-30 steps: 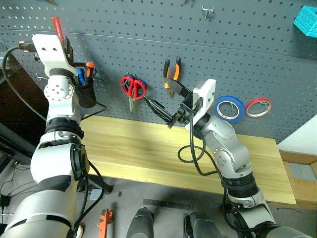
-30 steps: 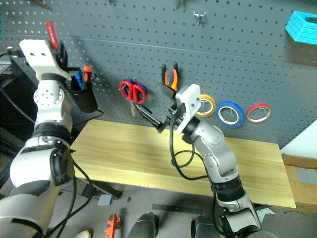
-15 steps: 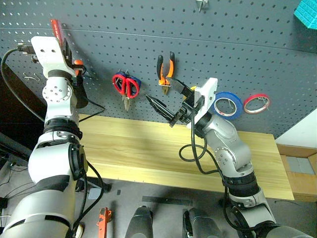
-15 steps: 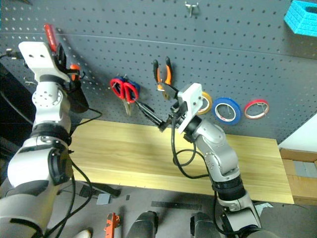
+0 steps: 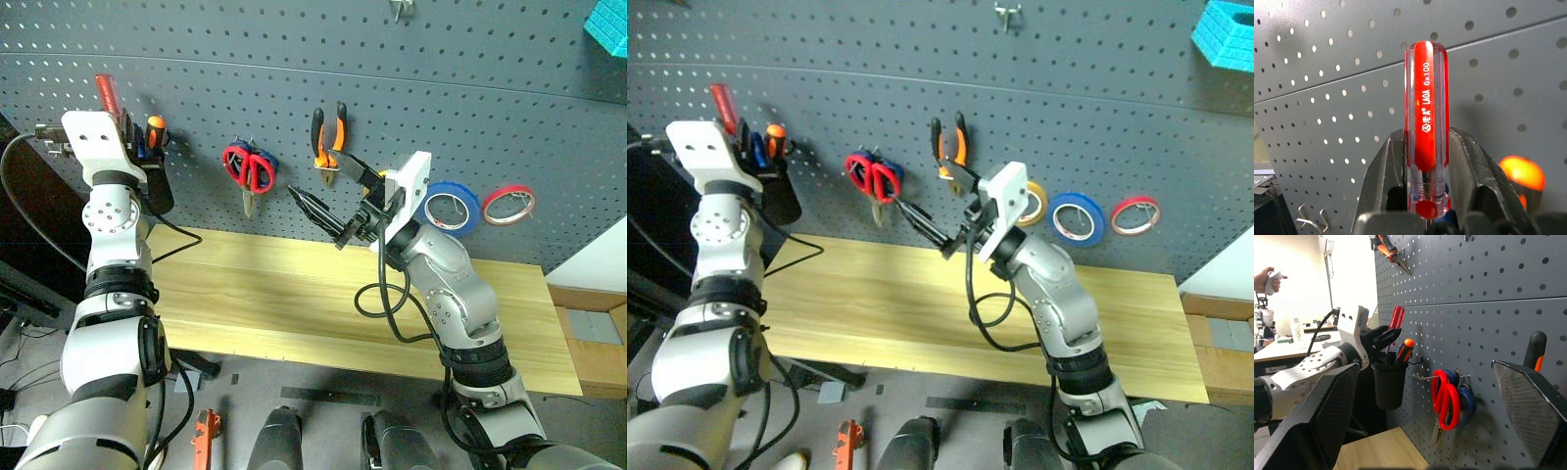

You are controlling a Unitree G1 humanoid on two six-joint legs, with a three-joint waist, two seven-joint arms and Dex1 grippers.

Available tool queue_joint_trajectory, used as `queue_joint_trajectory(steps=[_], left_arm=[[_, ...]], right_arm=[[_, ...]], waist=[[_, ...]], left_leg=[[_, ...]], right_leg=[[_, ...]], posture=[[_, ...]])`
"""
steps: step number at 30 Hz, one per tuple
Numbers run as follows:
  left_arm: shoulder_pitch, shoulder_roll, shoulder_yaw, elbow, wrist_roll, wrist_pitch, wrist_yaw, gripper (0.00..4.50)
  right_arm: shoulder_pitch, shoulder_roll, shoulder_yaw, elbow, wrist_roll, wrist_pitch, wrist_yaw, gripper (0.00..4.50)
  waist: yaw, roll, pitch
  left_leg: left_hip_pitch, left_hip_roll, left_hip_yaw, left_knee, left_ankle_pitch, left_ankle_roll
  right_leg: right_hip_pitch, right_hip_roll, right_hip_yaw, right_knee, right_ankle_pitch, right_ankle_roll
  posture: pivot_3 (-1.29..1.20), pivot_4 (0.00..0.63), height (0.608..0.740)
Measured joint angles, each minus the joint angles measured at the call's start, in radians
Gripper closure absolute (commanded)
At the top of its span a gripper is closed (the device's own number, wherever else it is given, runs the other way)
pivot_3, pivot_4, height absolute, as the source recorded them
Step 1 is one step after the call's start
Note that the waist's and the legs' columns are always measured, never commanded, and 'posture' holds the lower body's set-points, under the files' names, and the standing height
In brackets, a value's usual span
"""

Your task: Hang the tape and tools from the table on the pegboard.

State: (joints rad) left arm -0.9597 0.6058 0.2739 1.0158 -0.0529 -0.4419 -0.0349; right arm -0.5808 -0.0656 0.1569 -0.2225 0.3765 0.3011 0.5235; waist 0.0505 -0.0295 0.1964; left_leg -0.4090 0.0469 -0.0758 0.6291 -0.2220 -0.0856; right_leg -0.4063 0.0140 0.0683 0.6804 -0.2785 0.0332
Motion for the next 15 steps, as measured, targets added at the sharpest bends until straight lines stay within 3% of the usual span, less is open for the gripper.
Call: queue_joint_trajectory(steps=[10,15], left_arm=[[0.012,0.005,0.000,-0.043,-0.003,0.027,-0.001,0.02],[0.012,0.005,0.000,-0.043,-0.003,0.029,-0.001,0.02]], right_arm=[[-0.001,0.004,0.000,0.002,-0.001,-0.007,0.000,0.00],[-0.001,0.004,0.000,0.005,-0.002,-0.011,-0.002,0.00]], waist=[[0.004,0.000,0.000],[0.005,0.000,0.000]], left_leg=[[0.000,0.000,0.000,0.000,0.000,0.000],[0.000,0.000,0.000,0.000,0.000,0.000]], right_leg=[[0.000,0.000,0.000,0.000,0.000,0.000],[0.000,0.000,0.000,0.000,0.000,0.000]], posture=[[0.21,0.187,0.740],[0.21,0.187,0.740]])
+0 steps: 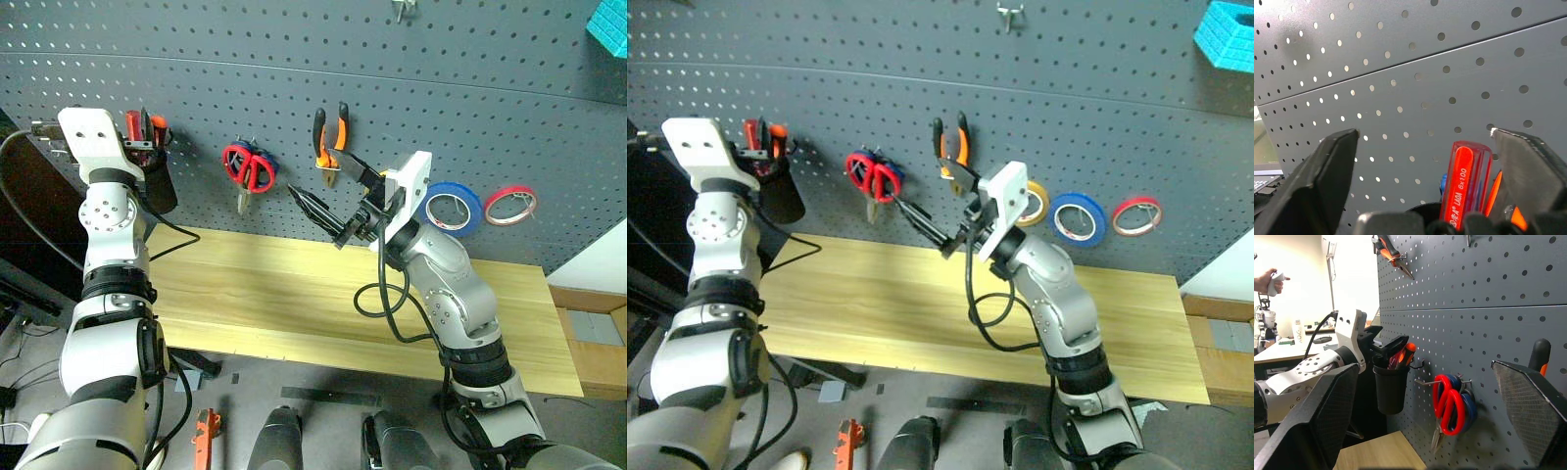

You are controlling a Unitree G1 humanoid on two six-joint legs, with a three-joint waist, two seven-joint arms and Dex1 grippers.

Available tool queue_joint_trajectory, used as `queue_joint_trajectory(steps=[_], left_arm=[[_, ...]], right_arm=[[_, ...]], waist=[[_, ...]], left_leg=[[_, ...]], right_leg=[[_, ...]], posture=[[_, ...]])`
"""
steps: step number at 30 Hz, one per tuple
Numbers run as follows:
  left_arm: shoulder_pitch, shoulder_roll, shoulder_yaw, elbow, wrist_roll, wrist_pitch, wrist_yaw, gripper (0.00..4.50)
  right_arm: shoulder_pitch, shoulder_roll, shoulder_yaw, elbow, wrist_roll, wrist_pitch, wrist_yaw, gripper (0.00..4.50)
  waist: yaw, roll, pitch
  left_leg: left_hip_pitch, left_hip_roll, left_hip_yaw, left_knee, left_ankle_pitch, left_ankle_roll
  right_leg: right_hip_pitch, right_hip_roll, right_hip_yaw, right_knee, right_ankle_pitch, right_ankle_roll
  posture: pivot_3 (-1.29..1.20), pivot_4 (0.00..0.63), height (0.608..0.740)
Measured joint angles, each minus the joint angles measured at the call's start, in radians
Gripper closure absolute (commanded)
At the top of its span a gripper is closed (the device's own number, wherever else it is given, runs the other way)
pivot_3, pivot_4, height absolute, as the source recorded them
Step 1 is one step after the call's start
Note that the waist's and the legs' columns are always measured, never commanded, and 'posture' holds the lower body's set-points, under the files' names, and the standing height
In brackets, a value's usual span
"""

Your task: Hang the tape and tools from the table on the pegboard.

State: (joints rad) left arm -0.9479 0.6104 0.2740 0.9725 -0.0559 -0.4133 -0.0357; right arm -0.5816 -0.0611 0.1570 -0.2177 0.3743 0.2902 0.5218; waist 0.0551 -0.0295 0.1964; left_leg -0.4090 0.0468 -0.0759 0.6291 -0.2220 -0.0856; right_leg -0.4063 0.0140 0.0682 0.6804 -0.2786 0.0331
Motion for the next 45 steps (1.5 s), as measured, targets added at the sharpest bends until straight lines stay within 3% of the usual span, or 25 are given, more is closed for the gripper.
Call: queue_joint_trajectory(steps=[6,13,20,30,39,45], left_arm=[[0.011,-0.001,0.001,-0.045,-0.011,0.016,-0.008,0.02],[0.105,-0.026,0.009,-0.231,-0.051,0.116,-0.022,0.02],[0.281,-0.041,0.037,-0.623,-0.100,0.343,-0.013,0.02],[0.477,-0.136,0.060,-1.071,-0.154,0.642,0.046,0.02],[0.704,-0.319,0.039,-1.322,-0.218,0.875,0.093,0.02],[0.815,-0.447,-0.048,-1.334,-0.236,1.014,0.110,0.02]], right_arm=[[0.000,0.000,0.000,0.005,0.000,-0.001,0.000,0.00],[-0.014,0.000,-0.001,0.020,0.000,-0.013,0.000,0.00],[-0.021,-0.002,0.001,0.020,0.000,-0.014,0.000,0.00],[0.067,-0.007,0.029,-0.054,-0.023,-0.005,-0.043,0.00],[0.260,-0.097,0.049,-0.175,-0.102,0.071,-0.123,0.00],[0.391,-0.127,0.034,-0.180,-0.207,0.102,-0.237,0.00]], waist=[[0.000,0.000,0.000],[0.000,0.000,0.000],[0.000,0.000,0.000],[0.004,0.000,0.000],[0.008,-0.003,-0.003],[0.010,-0.005,-0.014]], left_leg=[[0.000,0.000,0.000,0.000,0.000,0.000],[0.000,0.000,0.000,0.000,0.000,0.000],[0.000,0.000,0.000,0.000,0.000,0.000],[0.000,0.000,-0.001,0.000,0.000,0.000],[0.000,0.000,-0.001,0.001,0.000,-0.001],[0.001,-0.001,-0.001,0.001,0.001,-0.001]], right_leg=[[0.000,0.000,0.000,0.000,0.000,0.000],[0.000,0.000,0.000,0.000,0.000,0.000],[0.000,0.000,0.000,0.000,0.000,0.000],[0.001,-0.001,0.000,0.000,0.000,0.000],[0.001,-0.001,0.001,0.000,0.000,0.000],[0.001,-0.001,0.001,0.000,0.000,0.000]], posture=[[0.22,0.185,0.740],[0.22,0.193,0.740],[0.23,0.187,0.740],[0.22,0.163,0.740],[0.20,0.124,0.740],[0.16,0.087,0.740]])
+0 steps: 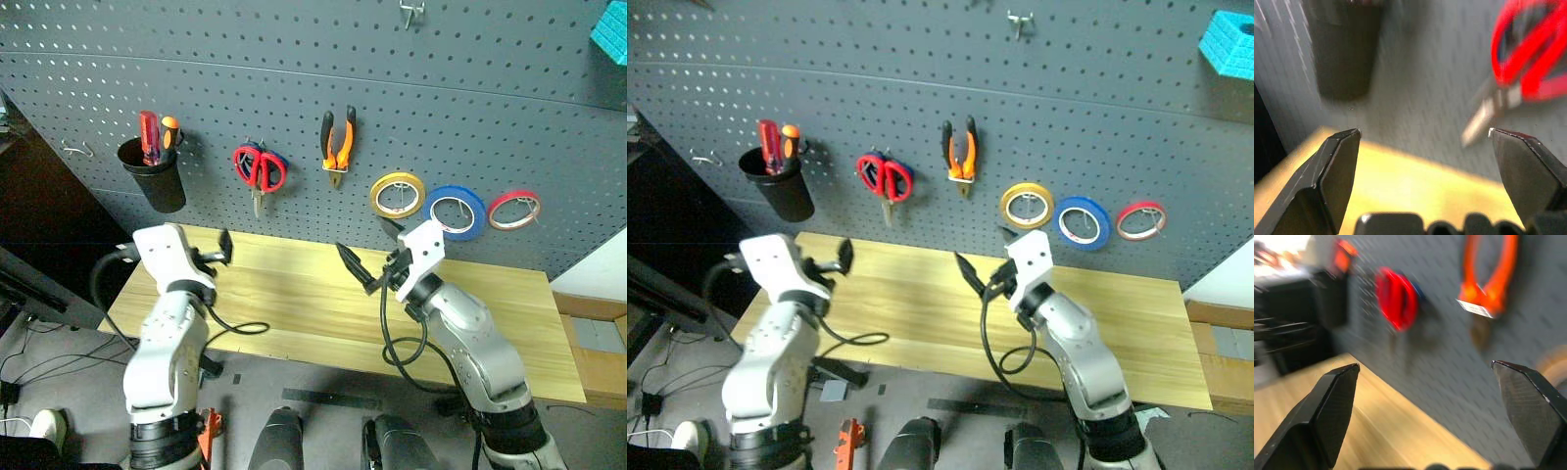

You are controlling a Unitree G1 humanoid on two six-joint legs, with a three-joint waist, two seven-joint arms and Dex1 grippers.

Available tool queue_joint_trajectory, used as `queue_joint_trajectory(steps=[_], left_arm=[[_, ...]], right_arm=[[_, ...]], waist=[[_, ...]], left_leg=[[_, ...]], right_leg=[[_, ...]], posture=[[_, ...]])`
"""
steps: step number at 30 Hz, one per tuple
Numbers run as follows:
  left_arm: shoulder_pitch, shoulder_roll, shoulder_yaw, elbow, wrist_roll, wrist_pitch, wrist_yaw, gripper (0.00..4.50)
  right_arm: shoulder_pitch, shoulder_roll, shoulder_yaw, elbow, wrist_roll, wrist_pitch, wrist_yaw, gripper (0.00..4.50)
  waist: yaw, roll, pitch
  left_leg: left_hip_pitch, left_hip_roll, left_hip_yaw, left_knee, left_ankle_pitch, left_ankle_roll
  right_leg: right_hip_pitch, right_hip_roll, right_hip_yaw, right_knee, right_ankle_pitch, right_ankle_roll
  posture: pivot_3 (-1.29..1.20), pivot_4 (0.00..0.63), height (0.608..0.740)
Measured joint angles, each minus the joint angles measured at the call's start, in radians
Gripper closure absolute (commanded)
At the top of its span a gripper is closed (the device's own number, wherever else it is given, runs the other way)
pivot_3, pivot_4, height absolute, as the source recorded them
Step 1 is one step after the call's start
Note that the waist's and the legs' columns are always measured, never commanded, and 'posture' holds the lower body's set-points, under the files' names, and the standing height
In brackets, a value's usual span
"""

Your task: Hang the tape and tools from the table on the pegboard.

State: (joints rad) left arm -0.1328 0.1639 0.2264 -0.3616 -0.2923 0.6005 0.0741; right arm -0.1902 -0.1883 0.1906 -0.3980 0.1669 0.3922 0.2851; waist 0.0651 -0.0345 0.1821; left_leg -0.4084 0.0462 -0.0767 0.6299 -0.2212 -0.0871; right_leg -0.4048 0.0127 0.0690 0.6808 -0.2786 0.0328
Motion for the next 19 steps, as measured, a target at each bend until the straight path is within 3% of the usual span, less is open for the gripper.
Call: queue_joint_trajectory(steps=[7,12,19], left_arm=[[-0.009,0.006,-0.103,0.122,0.029,0.046,-0.069,0.02],[-0.086,0.019,-0.138,0.270,0.052,-0.004,-0.139,0.02],[-0.174,0.017,-0.162,0.387,0.077,-0.042,-0.182,0.02]], right_arm=[[0.095,0.044,-0.103,0.009,-0.067,0.123,-0.174,0.00],[0.097,0.057,-0.198,0.075,-0.089,0.151,-0.266,0.00],[0.079,0.076,-0.249,0.145,-0.097,0.162,-0.305,0.00]], waist=[[-0.016,0.001,-0.043],[-0.033,0.003,-0.063],[-0.067,0.009,-0.085]], left_leg=[[0.002,-0.001,0.001,0.000,0.000,0.000],[0.012,-0.001,0.002,0.000,0.000,0.000],[0.016,-0.001,0.002,0.000,0.000,0.000]], right_leg=[[0.001,0.000,0.001,0.000,0.000,0.000],[0.012,0.001,0.002,-0.002,-0.003,0.004],[0.016,0.001,0.003,-0.002,-0.002,0.003]], posture=[[0.10,0.045,0.740],[0.07,0.023,0.740],[0.05,0.009,0.740]])
